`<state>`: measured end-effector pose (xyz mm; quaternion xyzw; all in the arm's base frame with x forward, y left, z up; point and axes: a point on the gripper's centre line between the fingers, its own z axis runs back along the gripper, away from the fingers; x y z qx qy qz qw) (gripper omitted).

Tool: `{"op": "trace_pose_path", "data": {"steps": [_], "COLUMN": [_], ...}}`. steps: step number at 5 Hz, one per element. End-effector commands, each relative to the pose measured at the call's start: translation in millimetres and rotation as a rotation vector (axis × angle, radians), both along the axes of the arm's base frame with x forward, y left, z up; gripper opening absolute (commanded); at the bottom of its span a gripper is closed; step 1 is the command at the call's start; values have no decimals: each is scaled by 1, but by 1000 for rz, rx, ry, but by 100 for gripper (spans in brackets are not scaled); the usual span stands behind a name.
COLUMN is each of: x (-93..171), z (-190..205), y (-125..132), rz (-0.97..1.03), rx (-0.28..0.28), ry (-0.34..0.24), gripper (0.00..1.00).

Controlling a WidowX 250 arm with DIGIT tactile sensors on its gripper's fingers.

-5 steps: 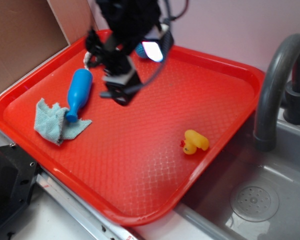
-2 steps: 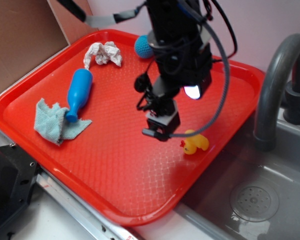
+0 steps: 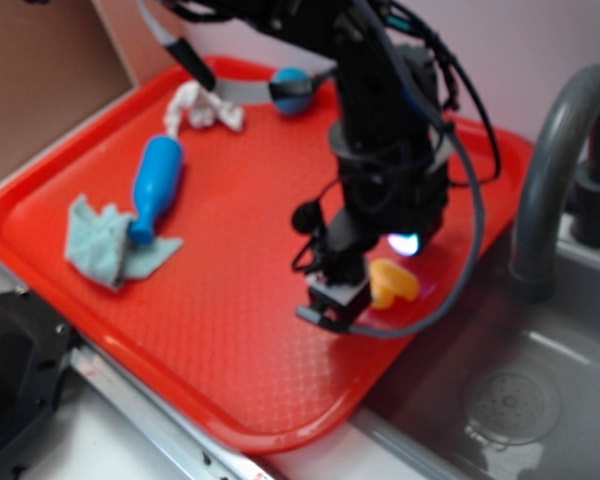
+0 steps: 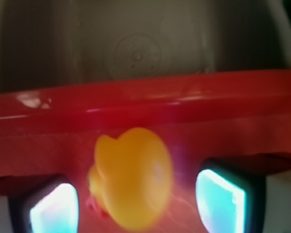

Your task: Grab the yellow duck.

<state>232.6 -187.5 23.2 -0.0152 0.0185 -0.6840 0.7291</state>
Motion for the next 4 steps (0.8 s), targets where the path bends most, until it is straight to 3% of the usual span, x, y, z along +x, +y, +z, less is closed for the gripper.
{"op": "trace_pose_path", "data": {"steps": [1,2,4], "x": [-6,-8,-6], "z": [2,1,4], "y": [-17,-21,-16], "rz": [-25,-17,39], "rx": [-65,-13,23], "ry": [-10,-26,-35], "gripper": [100,0,0]}}
